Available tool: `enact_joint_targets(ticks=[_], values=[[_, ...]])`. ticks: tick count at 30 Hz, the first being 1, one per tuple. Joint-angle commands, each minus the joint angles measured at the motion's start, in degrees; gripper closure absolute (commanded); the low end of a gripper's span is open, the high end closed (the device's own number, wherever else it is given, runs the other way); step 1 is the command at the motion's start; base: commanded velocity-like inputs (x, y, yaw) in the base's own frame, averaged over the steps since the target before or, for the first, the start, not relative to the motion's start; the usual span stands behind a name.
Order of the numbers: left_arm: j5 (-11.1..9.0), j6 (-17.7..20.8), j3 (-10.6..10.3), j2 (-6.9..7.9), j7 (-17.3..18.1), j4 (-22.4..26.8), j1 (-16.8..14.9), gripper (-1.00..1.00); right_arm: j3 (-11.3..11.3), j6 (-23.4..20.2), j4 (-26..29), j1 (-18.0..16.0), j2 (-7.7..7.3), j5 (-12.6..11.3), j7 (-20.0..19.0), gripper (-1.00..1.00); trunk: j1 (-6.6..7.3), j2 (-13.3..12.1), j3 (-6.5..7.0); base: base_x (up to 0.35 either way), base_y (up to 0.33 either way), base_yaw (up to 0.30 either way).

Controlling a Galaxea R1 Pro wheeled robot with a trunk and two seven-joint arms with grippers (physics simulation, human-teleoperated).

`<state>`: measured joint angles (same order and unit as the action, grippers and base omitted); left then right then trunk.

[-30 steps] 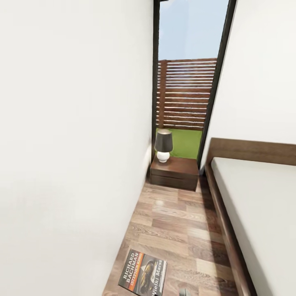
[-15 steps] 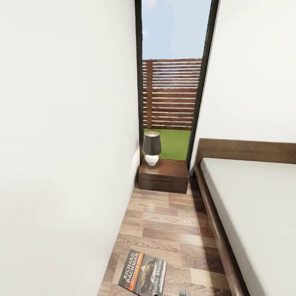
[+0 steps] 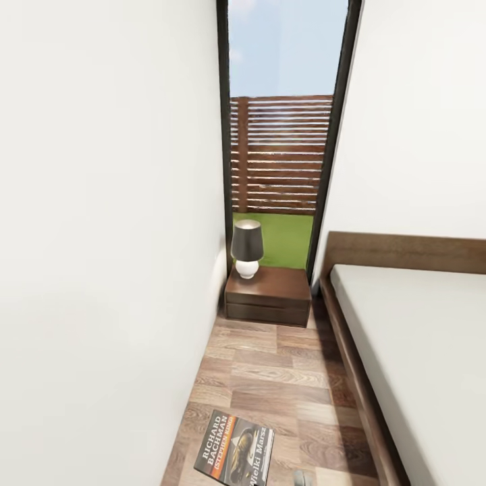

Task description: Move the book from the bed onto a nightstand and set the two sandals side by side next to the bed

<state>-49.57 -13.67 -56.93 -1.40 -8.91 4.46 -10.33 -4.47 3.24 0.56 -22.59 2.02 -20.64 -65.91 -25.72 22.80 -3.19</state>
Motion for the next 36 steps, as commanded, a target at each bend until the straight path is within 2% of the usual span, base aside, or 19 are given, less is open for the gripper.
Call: enact_joint_targets(ticks=[1,20,26,36], values=[[-0.3,-0.1,-0.5,0.0,-0.3,0.0,0.0,-1.0,-0.6,0.4,0.0,0.0,0.01,0.4,-0.1,1.0,-0.07,0.1,-0.12,0.314,-0.003,-0.002],[-0.3,-0.1,-0.5,0.0,-0.3,0.0,0.0,-1.0,-0.6,0.4,0.0,0.1,0.01,0.4,-0.1,1.0,-0.07,0.1,-0.12,0.314,-0.005,-0.034],[-0.3,-0.1,-0.5,0.0,-0.3,0.0,0.0,-1.0,-0.6,0.4,0.0,0.1,0.01,0.4,-0.1,1.0,-0.07,0.1,-0.12,0.314,-0.065,-0.158],[-0.3,-0.1,-0.5,0.0,-0.3,0.0,0.0,-1.0,-0.6,0.4,0.0,0.1,0.01,0.4,-0.1,1.0,-0.07,0.1,-0.12,0.306,-0.108,-0.035]])
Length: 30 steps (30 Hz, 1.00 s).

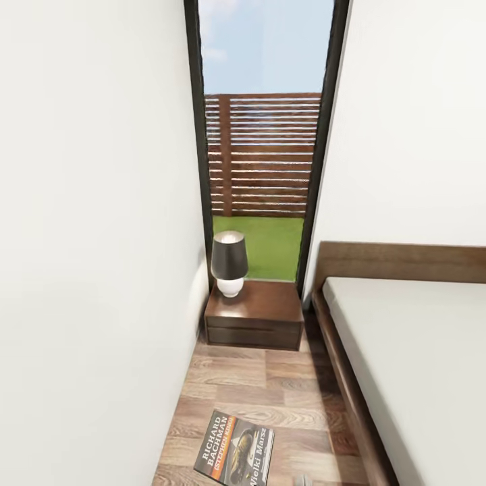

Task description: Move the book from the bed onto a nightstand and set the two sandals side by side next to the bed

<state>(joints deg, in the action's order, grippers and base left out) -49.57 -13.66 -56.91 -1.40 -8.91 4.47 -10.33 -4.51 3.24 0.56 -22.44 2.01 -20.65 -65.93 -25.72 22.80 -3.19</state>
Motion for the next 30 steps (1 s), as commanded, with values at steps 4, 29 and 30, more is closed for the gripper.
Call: enact_joint_targets(ticks=[4,29,30], values=[[-0.3,-0.1,-0.5,0.0,-0.3,0.0,0.0,-1.0,-0.6,0.4,0.0,-0.1,0.02,0.4,-0.1,1.0,-0.06,0.1,-0.12,0.296,-0.128,-0.006],[-0.3,-0.1,-0.5,0.0,-0.3,0.0,0.0,-1.0,-0.6,0.4,0.0,-0.1,0.02,0.4,-0.1,1.0,-0.06,0.1,-0.12,0.275,-0.07,-0.001],[-0.3,-0.1,-0.5,0.0,-0.3,0.0,0.0,-1.0,-0.6,0.4,0.0,-0.1,0.01,0.4,-0.1,1.0,-0.06,0.1,-0.12,0.275,-0.002,0.0]])
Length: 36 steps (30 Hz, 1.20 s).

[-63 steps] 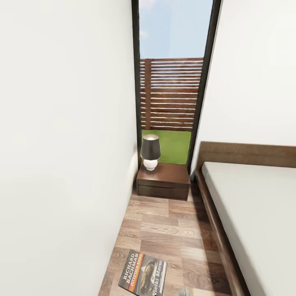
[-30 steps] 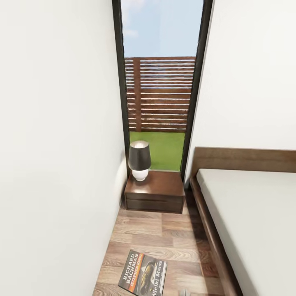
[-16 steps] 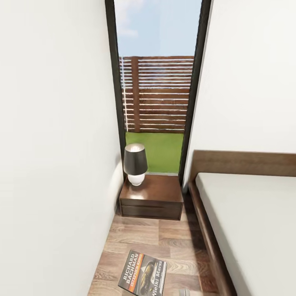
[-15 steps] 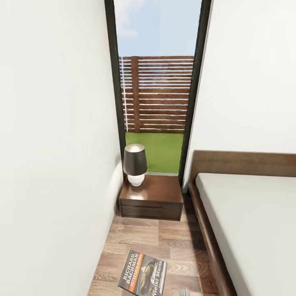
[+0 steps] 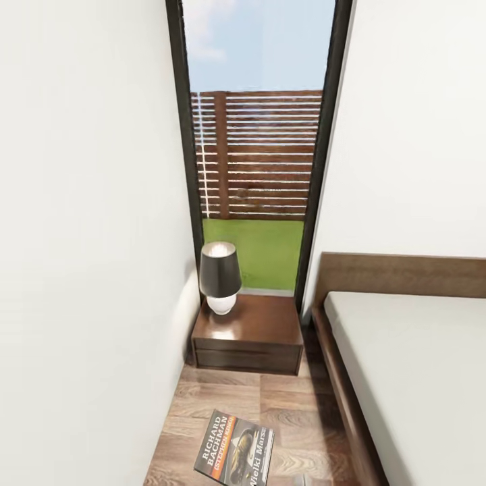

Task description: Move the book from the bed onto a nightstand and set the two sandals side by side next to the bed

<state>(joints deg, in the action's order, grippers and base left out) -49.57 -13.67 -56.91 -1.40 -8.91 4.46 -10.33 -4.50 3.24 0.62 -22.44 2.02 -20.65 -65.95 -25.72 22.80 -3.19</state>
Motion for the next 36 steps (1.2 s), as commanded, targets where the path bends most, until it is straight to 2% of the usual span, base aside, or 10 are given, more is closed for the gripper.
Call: enact_joint_targets(ticks=[1,12,17,22,30,36], values=[[-0.3,-0.1,-0.5,0.0,-0.3,0.0,0.0,-1.0,-0.6,0.4,0.0,-0.1,0.0,0.4,-0.1,1.0,-0.06,0.1,-0.12,0.275,-0.002,0.0],[-0.3,-0.1,-0.5,0.0,-0.3,0.0,0.0,-1.0,-0.8,0.2,0.4,-0.1,-0.35,0.4,0.0,1.0,-0.06,0.1,-0.12,0.275,0.0,0.0],[-0.3,-0.1,-0.6,0.05,-0.3,0.0,0.0,-1.0,-1.1,-0.4,0.7,-0.1,-2.09,0.3,-0.5,1.0,-0.06,0.1,-0.12,0.275,0.0,0.0],[-0.3,-0.1,-0.6,0.07,-0.3,0.0,0.0,-1.0,-2.4,-0.8,0.7,-0.2,-3.02,0.3,-1.5,1.0,-0.06,0.1,-0.12,0.275,0.0,0.0],[-0.3,-0.1,-0.6,0.08,-0.3,0.0,0.0,-1.0,-3.5,-7.0,0.9,-0.7,-5.62,0.4,-2.2,1.0,-0.06,0.1,-0.12,0.275,-0.003,0.0],[-0.3,-0.1,-0.6,0.07,-0.3,0.0,0.0,-1.0,-3.7,-8.9,0.9,-1.4,-7.64,0.4,-2.2,1.0,-0.06,0.1,-0.12,0.27,-0.085,0.0]])
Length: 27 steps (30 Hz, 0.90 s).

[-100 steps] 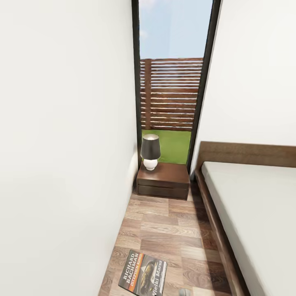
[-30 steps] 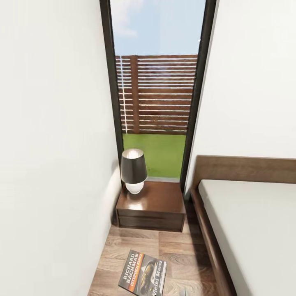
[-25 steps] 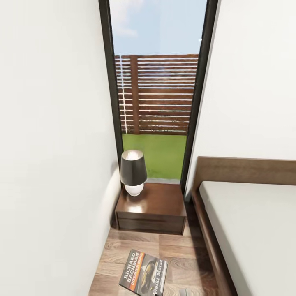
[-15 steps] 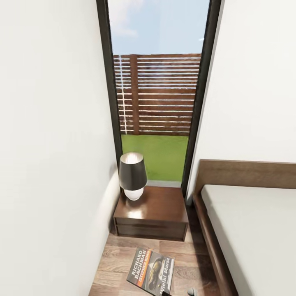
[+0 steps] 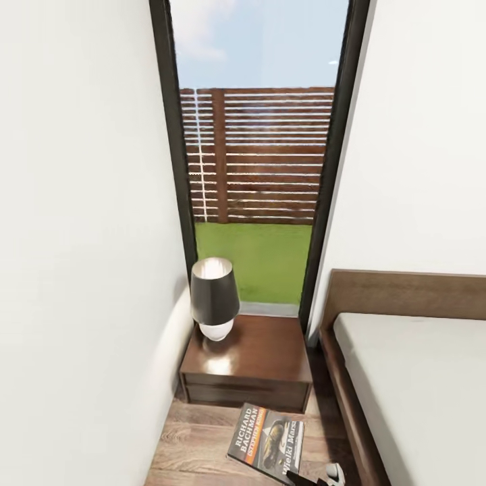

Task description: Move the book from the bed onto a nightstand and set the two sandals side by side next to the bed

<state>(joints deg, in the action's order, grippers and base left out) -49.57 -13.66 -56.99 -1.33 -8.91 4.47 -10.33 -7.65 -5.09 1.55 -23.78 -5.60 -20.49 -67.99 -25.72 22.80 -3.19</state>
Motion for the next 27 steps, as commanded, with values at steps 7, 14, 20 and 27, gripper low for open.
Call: enact_joint_targets(ticks=[7,14,20,27], values=[[-0.3,-0.1,-0.5,0.0,-0.3,-0.1,0.0,-1.0,-0.6,-1.1,0.0,-0.5,-1.14,0.2,-0.3,1.0,-0.06,0.1,-0.12,0.256,-0.148,0.0],[-0.3,-0.1,-0.5,-0.01,-0.3,-0.1,0.0,-1.0,-0.7,-1.1,0.0,-0.5,-1.36,0.2,-0.9,1.0,-0.06,0.1,-0.12,0.188,-0.109,0.0],[-0.3,-0.1,-0.5,-0.07,-0.4,-0.1,0.0,-1.0,-0.7,-1.2,-0.1,-0.5,-1.51,0.2,-2.0,1.0,-0.06,0.1,-0.12,0.148,-0.077,0.0],[-0.3,-0.1,-0.5,-0.11,-0.4,-0.1,0.0,-1.0,-0.7,-1.1,-0.1,-0.5,-1.39,0.2,-2.2,1.0,-0.06,0.1,-0.12,0.127,-0.068,0.0]])
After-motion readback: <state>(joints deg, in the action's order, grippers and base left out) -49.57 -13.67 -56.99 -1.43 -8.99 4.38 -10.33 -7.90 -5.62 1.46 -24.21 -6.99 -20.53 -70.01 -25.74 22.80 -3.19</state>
